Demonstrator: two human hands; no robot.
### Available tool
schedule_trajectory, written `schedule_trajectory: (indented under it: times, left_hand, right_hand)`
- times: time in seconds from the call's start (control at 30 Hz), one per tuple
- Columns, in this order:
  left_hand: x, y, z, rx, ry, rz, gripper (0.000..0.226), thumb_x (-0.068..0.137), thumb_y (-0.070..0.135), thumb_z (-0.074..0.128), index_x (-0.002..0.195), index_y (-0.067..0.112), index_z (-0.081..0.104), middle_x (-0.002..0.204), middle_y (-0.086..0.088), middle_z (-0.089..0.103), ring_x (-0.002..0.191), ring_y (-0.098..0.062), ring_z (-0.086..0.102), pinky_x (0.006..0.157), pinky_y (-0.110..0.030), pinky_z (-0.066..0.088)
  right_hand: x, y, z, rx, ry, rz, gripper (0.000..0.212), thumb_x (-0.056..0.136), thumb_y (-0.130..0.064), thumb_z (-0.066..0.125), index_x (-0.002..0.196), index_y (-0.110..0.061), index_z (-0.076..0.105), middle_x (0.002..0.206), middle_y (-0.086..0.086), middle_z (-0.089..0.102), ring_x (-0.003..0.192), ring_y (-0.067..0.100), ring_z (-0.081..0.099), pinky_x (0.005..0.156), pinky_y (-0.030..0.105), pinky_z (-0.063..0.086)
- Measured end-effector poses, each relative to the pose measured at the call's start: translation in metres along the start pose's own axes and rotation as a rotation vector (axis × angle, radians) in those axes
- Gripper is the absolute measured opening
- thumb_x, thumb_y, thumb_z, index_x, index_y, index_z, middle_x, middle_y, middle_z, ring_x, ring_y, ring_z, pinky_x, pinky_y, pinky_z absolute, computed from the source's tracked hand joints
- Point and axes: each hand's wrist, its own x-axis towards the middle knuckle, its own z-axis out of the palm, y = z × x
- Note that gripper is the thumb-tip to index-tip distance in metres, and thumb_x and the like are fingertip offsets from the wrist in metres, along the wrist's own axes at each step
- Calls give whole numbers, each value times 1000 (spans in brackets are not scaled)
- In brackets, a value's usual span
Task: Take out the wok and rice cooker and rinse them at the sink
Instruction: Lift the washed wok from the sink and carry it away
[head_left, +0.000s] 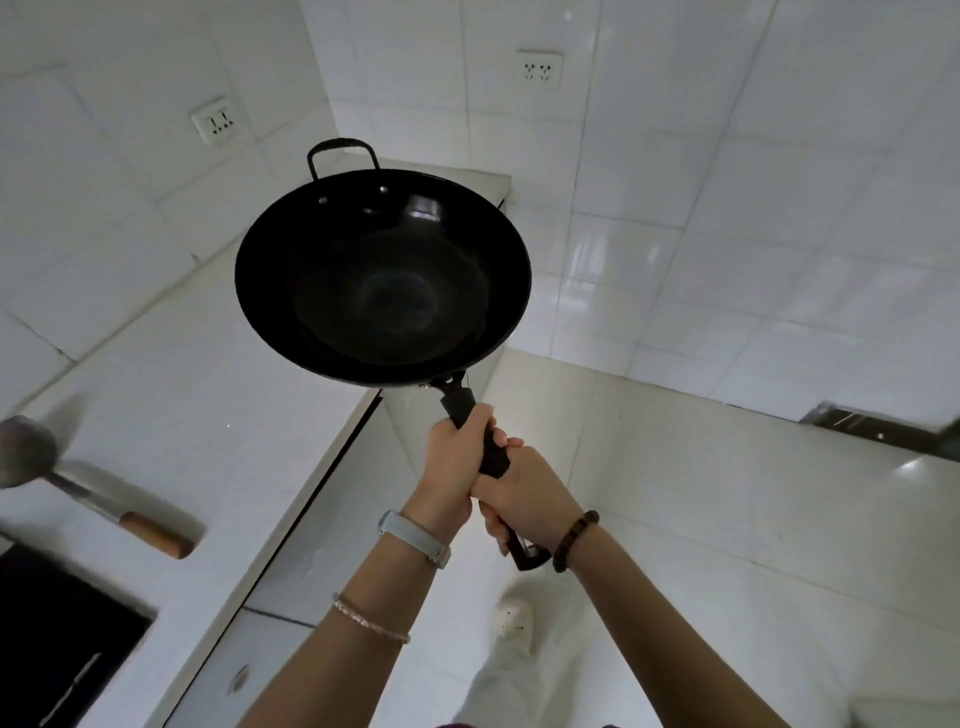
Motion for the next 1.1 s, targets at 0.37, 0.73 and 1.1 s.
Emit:
schedule_trajectory:
  times: [0.37, 0.73, 1.1]
  left_hand:
    - [138, 69, 93, 84, -82, 25, 23, 92, 13, 53, 70, 9, 52, 53, -2, 53, 61, -20, 58, 62, -30, 53]
    - [248, 95, 198, 52, -46, 33, 21, 91, 12, 54, 70, 8, 53, 51, -1, 53, 60, -19, 57, 63, -29, 54]
    - [342, 127, 266, -81, 129, 59, 26, 92, 10, 52, 66, 11, 50, 49, 0, 52, 57, -18, 60, 69, -32, 54]
  right_hand:
    - [128, -57, -99, -31, 102, -23, 6, 83, -2, 52, 78, -1, 52, 47, 8, 51, 32, 16, 46, 38, 25, 48]
    - [234, -78, -216, -45, 41, -31, 8, 82, -3, 52, 75, -3, 50, 46, 9, 50, 33, 17, 45, 39, 25, 47]
    - [345, -107, -302, -154, -176, -57, 8, 83, -5, 53, 76, -2, 51, 44, 6, 50, 34, 19, 45, 39, 28, 48]
